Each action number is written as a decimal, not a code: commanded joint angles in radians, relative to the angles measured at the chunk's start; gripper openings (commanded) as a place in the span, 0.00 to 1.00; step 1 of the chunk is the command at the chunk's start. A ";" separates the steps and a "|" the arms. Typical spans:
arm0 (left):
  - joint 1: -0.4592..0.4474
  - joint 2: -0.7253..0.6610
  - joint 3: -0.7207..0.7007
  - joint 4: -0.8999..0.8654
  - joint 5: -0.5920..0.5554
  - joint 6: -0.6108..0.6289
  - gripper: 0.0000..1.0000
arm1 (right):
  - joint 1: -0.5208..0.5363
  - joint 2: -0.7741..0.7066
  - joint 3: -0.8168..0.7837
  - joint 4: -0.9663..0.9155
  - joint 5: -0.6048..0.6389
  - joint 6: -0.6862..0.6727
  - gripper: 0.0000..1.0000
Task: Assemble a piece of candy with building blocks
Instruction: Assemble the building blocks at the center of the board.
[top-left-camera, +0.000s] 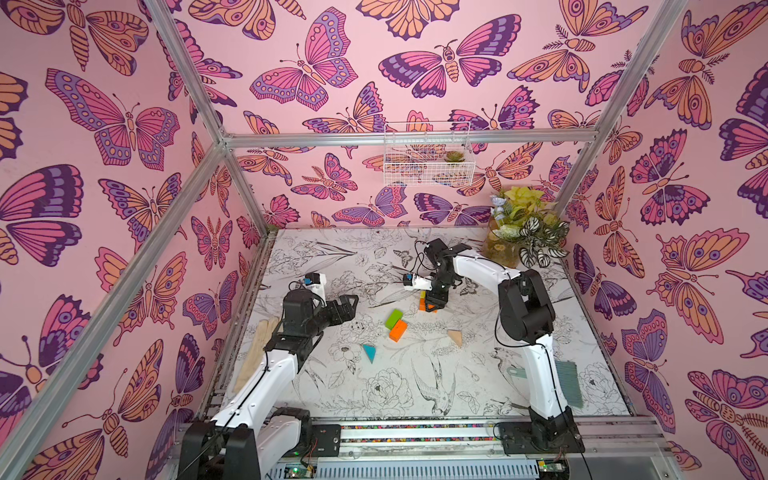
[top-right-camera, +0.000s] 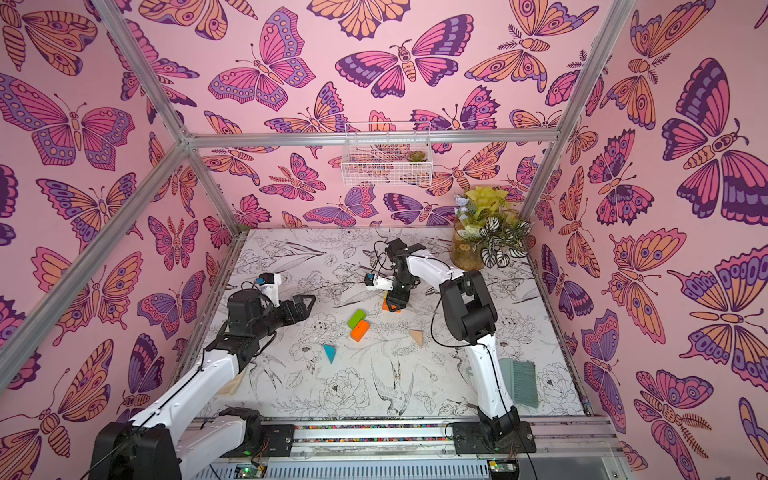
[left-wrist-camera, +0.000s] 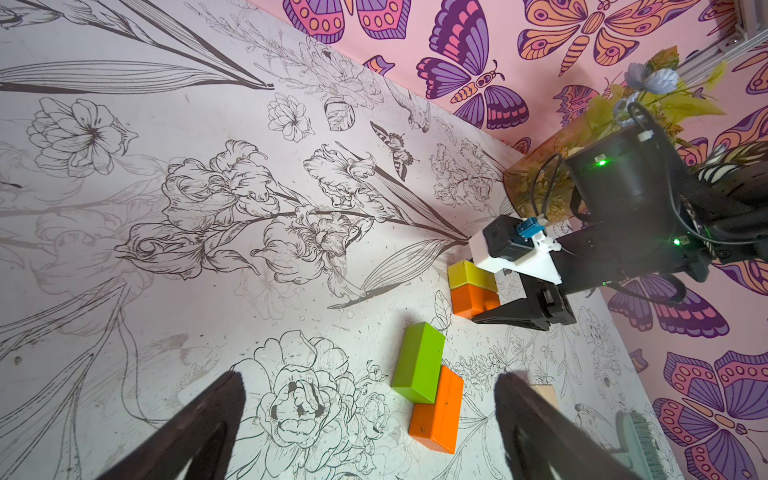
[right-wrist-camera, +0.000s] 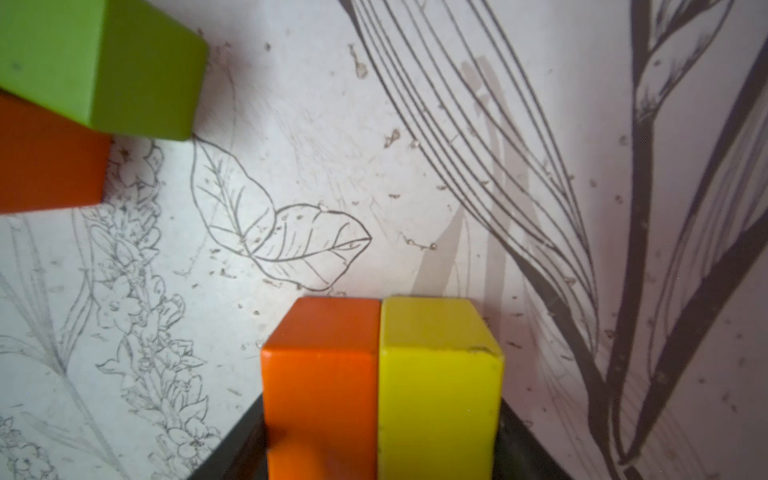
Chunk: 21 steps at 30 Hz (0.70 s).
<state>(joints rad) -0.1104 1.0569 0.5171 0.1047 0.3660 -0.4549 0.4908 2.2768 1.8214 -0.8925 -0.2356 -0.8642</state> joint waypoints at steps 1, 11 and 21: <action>0.006 0.008 -0.018 0.016 -0.009 -0.007 0.97 | 0.005 -0.010 -0.020 0.000 0.025 -0.002 0.55; 0.005 0.014 -0.018 0.022 -0.008 -0.008 0.97 | 0.005 -0.049 -0.057 0.036 0.027 0.006 0.53; 0.005 0.044 0.001 0.026 0.006 -0.002 0.97 | 0.000 -0.142 -0.131 0.147 0.043 0.027 0.95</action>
<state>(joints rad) -0.1104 1.0893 0.5167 0.1097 0.3668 -0.4576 0.4915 2.1967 1.6981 -0.7853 -0.1997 -0.8539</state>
